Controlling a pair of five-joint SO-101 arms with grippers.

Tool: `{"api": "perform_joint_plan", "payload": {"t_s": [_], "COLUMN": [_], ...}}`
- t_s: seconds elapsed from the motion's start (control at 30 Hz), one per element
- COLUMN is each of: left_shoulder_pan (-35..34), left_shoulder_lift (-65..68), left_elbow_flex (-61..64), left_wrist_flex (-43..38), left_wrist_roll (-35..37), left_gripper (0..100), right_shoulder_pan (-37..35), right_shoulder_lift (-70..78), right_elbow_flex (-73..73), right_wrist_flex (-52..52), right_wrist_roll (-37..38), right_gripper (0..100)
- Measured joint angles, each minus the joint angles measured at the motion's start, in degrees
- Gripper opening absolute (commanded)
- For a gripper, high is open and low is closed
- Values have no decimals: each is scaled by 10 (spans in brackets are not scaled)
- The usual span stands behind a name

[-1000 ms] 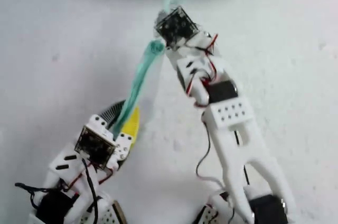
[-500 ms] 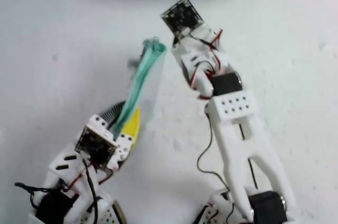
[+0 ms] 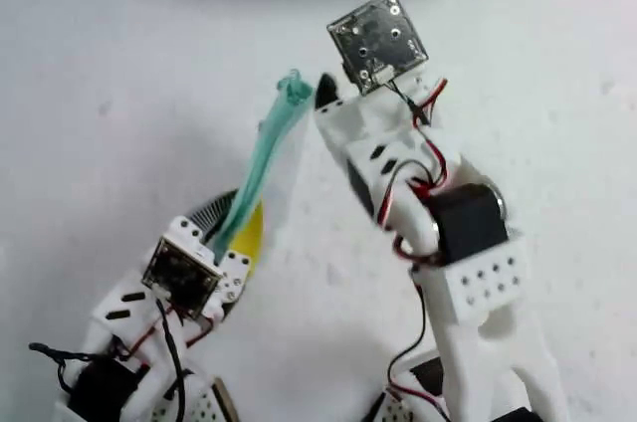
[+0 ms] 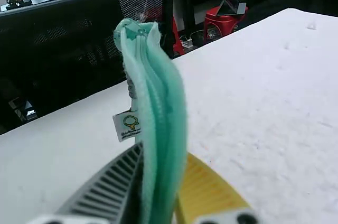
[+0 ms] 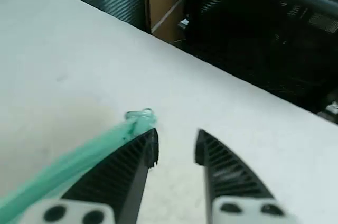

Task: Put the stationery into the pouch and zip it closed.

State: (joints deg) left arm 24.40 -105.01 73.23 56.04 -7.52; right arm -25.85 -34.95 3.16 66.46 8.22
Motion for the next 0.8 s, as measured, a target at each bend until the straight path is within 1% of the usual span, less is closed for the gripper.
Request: {"api": "perform_joint_plan", "payload": {"t_s": [0.1, 0.2, 0.33, 0.43, 0.6, 0.73, 0.77, 0.8], "left_shoulder_pan": [0, 0, 0, 0, 2, 2, 2, 2], "left_shoulder_lift": [0, 0, 0, 0, 0, 0, 0, 0], "left_elbow_flex": [0, 0, 0, 0, 0, 0, 0, 0], "left_wrist_flex": [0, 0, 0, 0, 0, 0, 0, 0], "left_wrist_roll": [0, 0, 0, 0, 0, 0, 0, 0], "left_gripper": [20, 20, 20, 20, 20, 20, 20, 20], "right_shoulder_pan": [-45, -84, -109, -127, -128, -130, -131, -132], "right_shoulder_lift": [25, 57, 108, 156, 236, 291, 305, 317], "right_elbow_flex": [-71, -137, -206, -230, -264, -307, -317, -327], "right_wrist_flex": [86, 146, 188, 212, 234, 259, 265, 270], "right_wrist_roll": [-102, -156, -178, -194, -232, -236, -236, -236], "right_gripper": [326, 324, 324, 324, 324, 321, 311, 280]}}
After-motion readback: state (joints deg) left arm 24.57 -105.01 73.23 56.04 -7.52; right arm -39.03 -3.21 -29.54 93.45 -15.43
